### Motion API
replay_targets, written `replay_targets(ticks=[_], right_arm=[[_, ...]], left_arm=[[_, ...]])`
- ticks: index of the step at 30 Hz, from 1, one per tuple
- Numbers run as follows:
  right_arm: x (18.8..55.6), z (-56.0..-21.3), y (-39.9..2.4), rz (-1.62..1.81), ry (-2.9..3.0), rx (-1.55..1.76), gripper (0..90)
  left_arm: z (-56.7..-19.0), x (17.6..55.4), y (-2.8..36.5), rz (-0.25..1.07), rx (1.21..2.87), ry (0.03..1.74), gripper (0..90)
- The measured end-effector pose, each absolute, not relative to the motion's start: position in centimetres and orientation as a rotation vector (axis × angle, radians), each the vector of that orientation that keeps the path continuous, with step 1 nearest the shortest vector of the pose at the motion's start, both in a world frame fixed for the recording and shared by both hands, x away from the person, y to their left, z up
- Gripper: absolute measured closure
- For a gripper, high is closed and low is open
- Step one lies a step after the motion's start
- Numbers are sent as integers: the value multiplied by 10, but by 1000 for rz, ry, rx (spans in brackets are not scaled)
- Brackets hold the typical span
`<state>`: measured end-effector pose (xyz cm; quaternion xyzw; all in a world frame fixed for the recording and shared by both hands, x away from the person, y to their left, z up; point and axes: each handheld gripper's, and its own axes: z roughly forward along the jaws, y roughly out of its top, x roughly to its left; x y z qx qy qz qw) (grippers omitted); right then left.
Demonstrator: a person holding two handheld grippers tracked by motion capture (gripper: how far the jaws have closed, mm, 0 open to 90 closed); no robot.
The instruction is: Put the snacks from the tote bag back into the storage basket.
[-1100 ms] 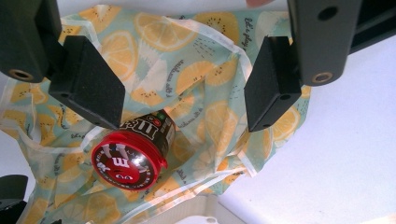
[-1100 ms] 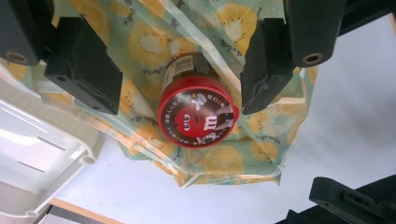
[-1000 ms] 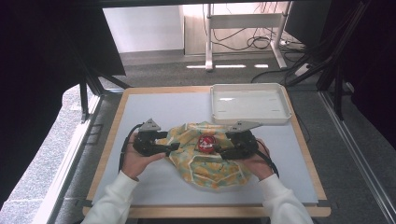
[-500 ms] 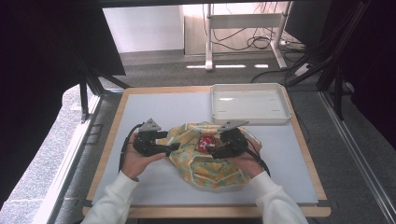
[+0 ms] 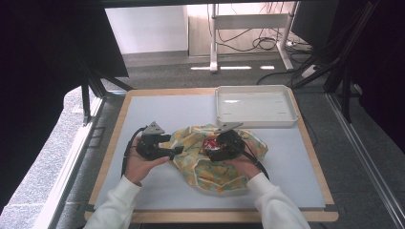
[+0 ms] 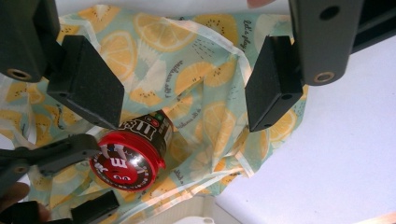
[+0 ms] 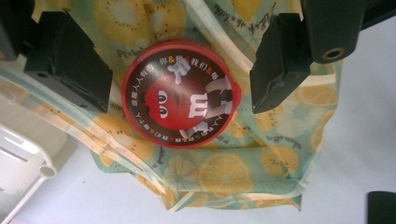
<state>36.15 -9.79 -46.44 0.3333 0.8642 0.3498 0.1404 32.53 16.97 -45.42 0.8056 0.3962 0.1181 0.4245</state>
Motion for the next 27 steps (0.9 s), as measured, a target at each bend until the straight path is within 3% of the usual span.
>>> replay_targets(ticks=[18, 27], right_arm=[[375, -482, -80, 908, 2527, 1016, 172], [375, -488, -80, 892, 2545, 1034, 214]], left_arm=[[-456, 325, 168, 274, 2022, 988, 280], [-457, 327, 169, 273, 2020, 992, 279]])
